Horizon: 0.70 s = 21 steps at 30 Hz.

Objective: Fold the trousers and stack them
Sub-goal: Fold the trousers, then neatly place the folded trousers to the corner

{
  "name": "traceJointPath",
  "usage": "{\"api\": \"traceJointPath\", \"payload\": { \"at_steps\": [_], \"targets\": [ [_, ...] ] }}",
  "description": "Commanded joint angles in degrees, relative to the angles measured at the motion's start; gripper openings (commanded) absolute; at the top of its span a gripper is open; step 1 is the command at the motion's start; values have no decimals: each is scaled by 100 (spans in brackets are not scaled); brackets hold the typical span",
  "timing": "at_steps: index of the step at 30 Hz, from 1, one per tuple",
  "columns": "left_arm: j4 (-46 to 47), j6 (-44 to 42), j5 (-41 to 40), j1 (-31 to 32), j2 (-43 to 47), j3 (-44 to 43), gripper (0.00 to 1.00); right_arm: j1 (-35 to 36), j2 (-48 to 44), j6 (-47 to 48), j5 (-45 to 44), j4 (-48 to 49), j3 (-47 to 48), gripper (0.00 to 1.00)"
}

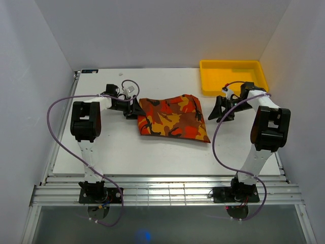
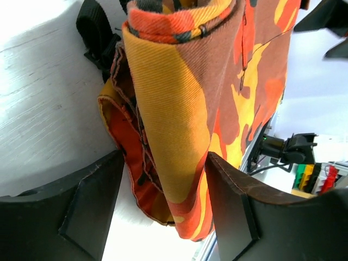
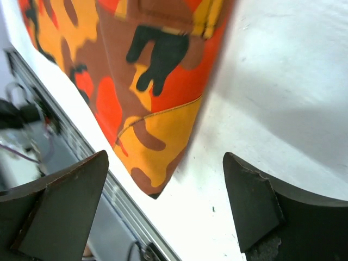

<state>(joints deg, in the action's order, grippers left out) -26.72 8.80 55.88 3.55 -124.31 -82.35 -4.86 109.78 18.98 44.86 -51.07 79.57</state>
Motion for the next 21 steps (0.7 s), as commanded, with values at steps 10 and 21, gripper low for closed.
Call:
{"api": "traceJointPath", "payload": {
  "at_steps": [10, 21],
  "targets": [
    [194, -1126, -69, -338, 1778, -448, 72, 125, 387, -2521, 2500, 2565, 594, 59],
    [3615, 2068, 2182, 585, 1402, 726, 65, 1145, 781, -3445, 2405, 3831, 683, 42]
  ]
}}
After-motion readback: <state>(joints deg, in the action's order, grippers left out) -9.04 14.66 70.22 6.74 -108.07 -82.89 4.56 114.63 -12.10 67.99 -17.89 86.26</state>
